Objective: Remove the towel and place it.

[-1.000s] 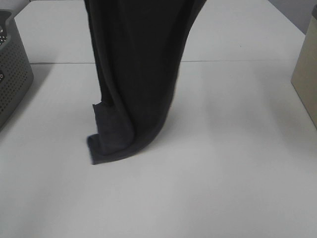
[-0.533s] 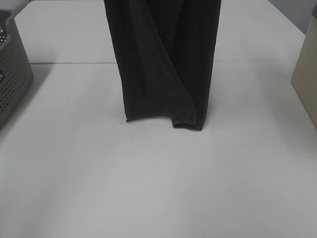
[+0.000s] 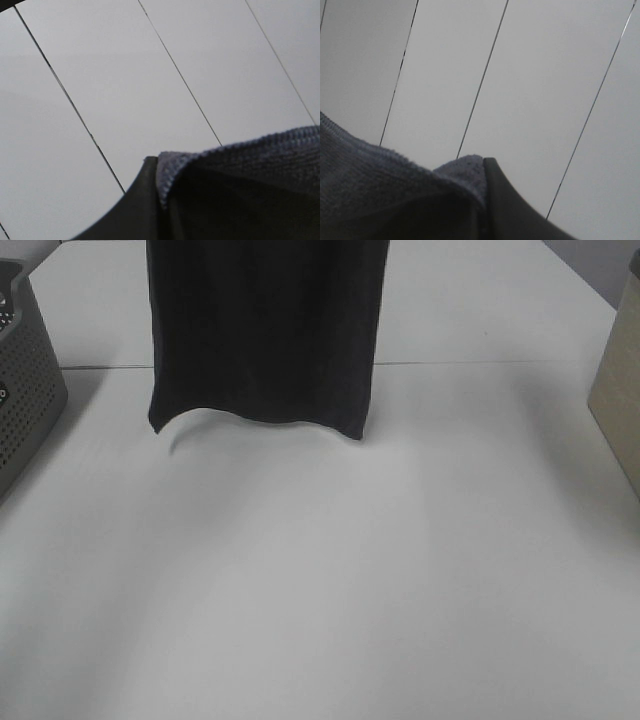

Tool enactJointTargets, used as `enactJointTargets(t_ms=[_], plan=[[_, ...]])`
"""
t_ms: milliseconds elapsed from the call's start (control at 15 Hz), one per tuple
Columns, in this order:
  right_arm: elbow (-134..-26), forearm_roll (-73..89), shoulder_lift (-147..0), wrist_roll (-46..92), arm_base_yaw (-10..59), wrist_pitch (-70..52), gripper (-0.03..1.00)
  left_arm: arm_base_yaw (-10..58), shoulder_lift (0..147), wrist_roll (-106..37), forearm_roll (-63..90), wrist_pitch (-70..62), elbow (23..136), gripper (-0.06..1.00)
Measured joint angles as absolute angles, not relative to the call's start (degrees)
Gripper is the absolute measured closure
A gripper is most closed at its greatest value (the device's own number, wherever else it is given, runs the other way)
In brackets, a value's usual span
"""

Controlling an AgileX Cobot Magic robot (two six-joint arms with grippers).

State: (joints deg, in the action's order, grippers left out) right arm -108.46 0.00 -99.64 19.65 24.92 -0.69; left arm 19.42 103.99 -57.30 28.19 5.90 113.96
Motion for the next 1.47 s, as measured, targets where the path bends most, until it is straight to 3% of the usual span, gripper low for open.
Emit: enactJointTargets(t_ms=[600, 733, 1000, 1267, 1467], plan=[[-116.25, 0.86, -109.49, 19.65, 23.49, 4.24, 0.96, 19.42, 114.59, -53.11, 23.89, 21.14, 117.0, 0.94], [-116.94, 2.01, -111.73, 19.65, 21.89, 5.79, 0.96, 19.42, 119.69, -49.22, 19.19, 21.37, 123.36, 0.94], [-125.54, 3.04, -119.52, 19.65, 20.05, 8.65, 0.96, 18.28, 136.25, -40.51, 14.78, 21.08, 147.77, 0.94], [-131.44, 3.04, -123.42, 18.51, 18.74, 9.97, 0.96, 16.62, 142.49, -33.17, 14.55, 20.8, 158.14, 0.94], [-132.01, 3.04, -124.33, 18.45, 18.39, 12.38, 0.96, 15.99, 142.9, -27.5, 14.04, 20.91, 159.11, 0.94]])
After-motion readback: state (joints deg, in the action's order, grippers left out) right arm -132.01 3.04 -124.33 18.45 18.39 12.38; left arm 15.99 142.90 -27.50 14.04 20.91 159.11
